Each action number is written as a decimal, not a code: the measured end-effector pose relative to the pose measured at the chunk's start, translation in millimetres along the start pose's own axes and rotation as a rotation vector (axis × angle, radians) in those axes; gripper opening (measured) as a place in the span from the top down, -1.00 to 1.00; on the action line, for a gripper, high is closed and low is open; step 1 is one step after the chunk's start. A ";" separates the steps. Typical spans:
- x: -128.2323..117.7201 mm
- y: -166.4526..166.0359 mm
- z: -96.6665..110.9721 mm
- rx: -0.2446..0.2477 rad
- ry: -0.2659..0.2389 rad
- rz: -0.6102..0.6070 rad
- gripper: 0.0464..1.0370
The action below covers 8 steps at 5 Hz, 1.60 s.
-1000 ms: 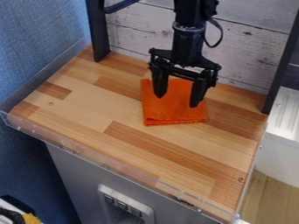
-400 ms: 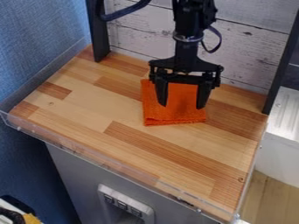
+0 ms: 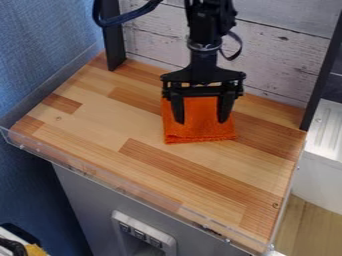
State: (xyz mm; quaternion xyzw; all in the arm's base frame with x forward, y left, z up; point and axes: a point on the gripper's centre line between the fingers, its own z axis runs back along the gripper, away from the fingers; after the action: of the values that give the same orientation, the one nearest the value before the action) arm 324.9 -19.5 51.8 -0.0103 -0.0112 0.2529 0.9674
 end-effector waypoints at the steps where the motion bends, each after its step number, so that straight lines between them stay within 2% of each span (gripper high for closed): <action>1: -0.3 7.5 1.0 0.004 -0.005 0.055 -0.92; 3: 2.9 17.9 7.4 0.030 -0.008 0.131 -0.92; 4: 12.7 22.5 16.0 0.032 -0.019 0.158 -0.92; 8: 37.6 23.3 18.0 0.054 0.030 0.157 -0.92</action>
State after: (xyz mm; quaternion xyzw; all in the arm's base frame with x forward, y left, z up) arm 345.9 19.5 69.7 0.0113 0.0110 0.3278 0.9446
